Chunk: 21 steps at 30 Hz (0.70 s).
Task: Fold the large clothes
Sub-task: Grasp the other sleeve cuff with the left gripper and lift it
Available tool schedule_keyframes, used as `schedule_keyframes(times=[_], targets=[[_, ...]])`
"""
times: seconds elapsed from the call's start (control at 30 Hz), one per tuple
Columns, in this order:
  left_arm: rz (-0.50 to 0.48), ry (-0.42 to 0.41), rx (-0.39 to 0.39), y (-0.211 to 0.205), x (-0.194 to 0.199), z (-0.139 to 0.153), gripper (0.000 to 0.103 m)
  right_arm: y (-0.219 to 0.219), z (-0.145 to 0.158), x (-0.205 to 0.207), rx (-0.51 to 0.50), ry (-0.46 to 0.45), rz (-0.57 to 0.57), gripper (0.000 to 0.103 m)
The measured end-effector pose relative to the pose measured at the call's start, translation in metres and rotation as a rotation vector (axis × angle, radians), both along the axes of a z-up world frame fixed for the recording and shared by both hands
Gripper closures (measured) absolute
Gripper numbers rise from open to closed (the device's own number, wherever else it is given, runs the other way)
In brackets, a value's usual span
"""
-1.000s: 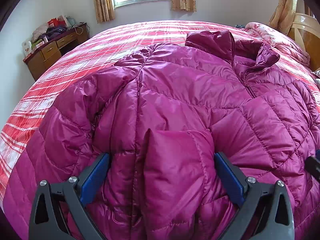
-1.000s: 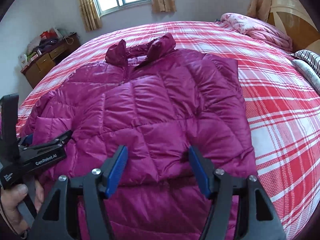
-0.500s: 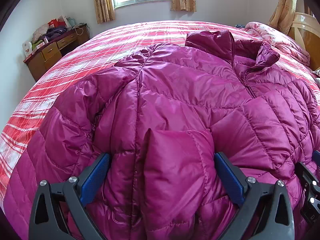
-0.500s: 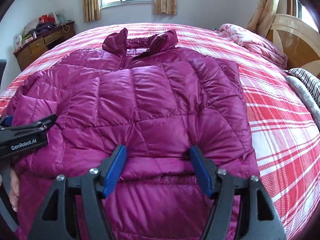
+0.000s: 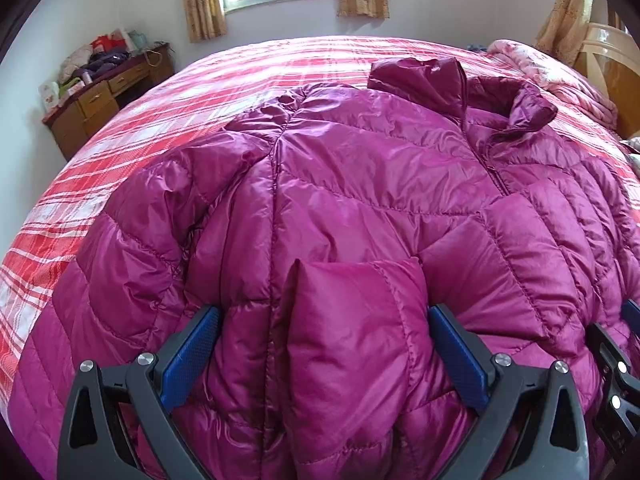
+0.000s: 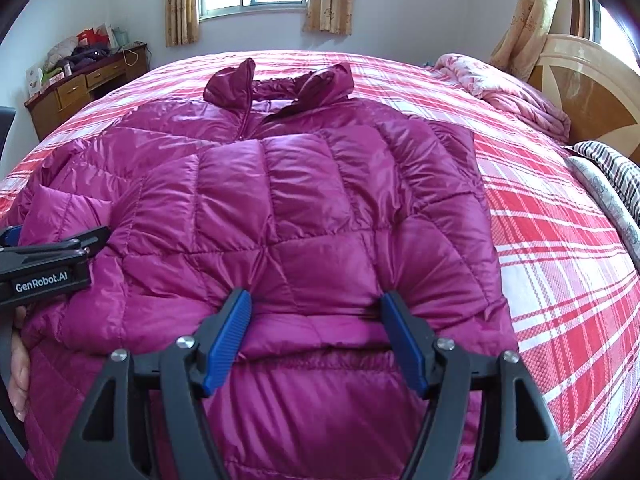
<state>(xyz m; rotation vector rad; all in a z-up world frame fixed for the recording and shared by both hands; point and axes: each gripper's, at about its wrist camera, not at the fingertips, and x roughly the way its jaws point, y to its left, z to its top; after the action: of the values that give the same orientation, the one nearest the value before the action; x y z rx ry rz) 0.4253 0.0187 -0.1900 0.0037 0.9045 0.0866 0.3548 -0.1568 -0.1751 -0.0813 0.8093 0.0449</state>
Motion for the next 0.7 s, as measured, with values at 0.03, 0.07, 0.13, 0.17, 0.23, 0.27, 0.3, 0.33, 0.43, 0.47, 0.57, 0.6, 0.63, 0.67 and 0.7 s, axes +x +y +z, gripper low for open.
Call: schedule_keyframes(times=[0.03,0.07,0.13,0.17,0.23,0.27,0.3,0.33,0.43,0.47,0.57,0.6,0.63,0.67,0.7], targets=[[-0.015,0.002,-0.002,0.003,-0.004,0.003,0.001,0.000,0.000,0.000,0.002,-0.001,0.000,0.032],[-0.025,-0.007,0.003,0.007,-0.011,0.007,0.001,0.000,0.000,0.000,0.004,-0.002,0.000,0.032],[-0.019,-0.049,0.008,0.022,-0.031,0.020,0.001,0.000,0.000,0.000,0.008,-0.004,0.001,0.032],[-0.014,-0.068,0.008,0.033,-0.042,0.026,0.001,-0.001,0.000,0.000,0.012,-0.006,0.001,0.031],[0.013,-0.102,0.020,0.059,-0.066,0.037,0.001,-0.002,0.001,0.000,0.023,-0.008,0.002,0.031],[0.040,-0.119,0.041,0.075,-0.077,0.041,0.001,-0.003,0.001,0.000,0.026,-0.009,0.002,0.031],[0.073,-0.126,0.068,0.092,-0.089,0.043,0.001,-0.003,0.001,0.000,0.029,-0.010,0.003,0.031],[0.104,-0.129,0.092,0.111,-0.101,0.045,0.001,-0.004,0.001,-0.001,0.031,-0.011,0.004,0.031],[0.207,-0.126,0.125,0.165,-0.134,0.045,0.001,-0.004,0.001,-0.001,0.037,-0.014,0.006,0.031],[0.251,-0.124,0.128,0.186,-0.147,0.044,0.001,-0.005,0.001,-0.002,0.040,-0.016,0.006,0.031],[0.340,-0.131,0.100,0.224,-0.176,0.041,0.001,-0.005,0.001,-0.002,0.046,-0.018,0.007,0.031],[0.352,-0.128,0.062,0.234,-0.184,0.038,0.001,-0.005,0.001,-0.002,0.047,-0.019,0.006,0.031],[0.362,-0.120,0.022,0.242,-0.189,0.035,0.001,-0.005,0.001,-0.002,0.046,-0.020,0.006,0.031],[0.367,-0.114,-0.009,0.247,-0.191,0.031,0.001,-0.005,0.001,-0.003,0.046,-0.022,0.005,0.031],[0.363,-0.110,-0.044,0.249,-0.195,0.027,0.001,-0.005,0.001,-0.003,0.046,-0.023,0.005,0.030]])
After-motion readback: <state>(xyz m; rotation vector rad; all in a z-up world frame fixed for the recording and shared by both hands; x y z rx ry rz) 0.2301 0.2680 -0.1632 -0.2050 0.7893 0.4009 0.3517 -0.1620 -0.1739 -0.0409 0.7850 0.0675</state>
